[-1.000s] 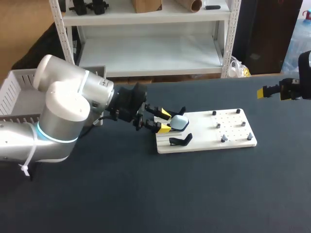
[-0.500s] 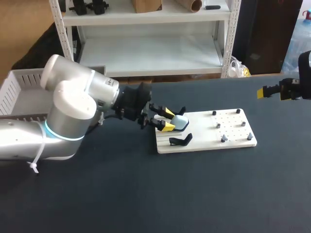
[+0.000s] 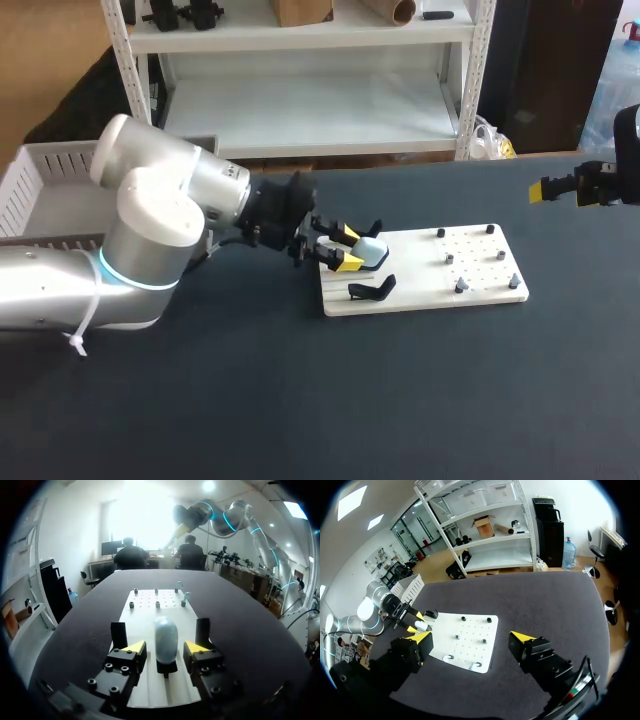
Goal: Pick up each earbud case from the left stands, insert the matching earbuds, close the lid, and place the case in the box.
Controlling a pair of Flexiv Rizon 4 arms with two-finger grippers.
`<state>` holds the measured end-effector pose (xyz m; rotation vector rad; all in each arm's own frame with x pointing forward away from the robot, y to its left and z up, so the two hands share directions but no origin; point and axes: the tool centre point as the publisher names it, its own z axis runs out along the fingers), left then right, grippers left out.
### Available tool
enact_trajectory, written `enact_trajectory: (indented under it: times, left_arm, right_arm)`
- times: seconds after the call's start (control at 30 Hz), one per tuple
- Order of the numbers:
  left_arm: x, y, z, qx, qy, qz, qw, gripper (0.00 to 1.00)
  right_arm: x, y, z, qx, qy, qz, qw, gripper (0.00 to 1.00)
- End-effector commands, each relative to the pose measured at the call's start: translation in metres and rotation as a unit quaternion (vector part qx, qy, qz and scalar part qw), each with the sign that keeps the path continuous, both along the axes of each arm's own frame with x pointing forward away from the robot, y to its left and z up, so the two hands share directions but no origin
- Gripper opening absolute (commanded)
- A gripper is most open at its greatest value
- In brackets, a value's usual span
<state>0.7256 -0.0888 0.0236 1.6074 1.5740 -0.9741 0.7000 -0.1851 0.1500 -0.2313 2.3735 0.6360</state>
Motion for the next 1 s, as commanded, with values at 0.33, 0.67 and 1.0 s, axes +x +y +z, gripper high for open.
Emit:
enact_trajectory:
  times: [0.33, 0.67, 1.0]
  left_arm:
    - [-0.001, -0.009, -0.003, -0.002, 0.004, -0.001, 1.0, 0.4]
    - [-0.002, -0.009, -0.004, -0.001, 0.003, 0.003, 1.0, 0.0]
    - [-0.011, 0.007, 0.029, -0.048, -0.019, 0.005, 0.999, 0.0]
  right_arm:
    - [0.0, 0.0, 0.0, 0.0, 0.0, 0.0, 1.0, 1.0]
    - [0.0, 0.0, 0.0, 0.0, 0.0, 0.0, 1.0, 1.0]
    - [0.0, 0.0, 0.0, 0.0, 0.0, 0.0, 1.0, 1.0]
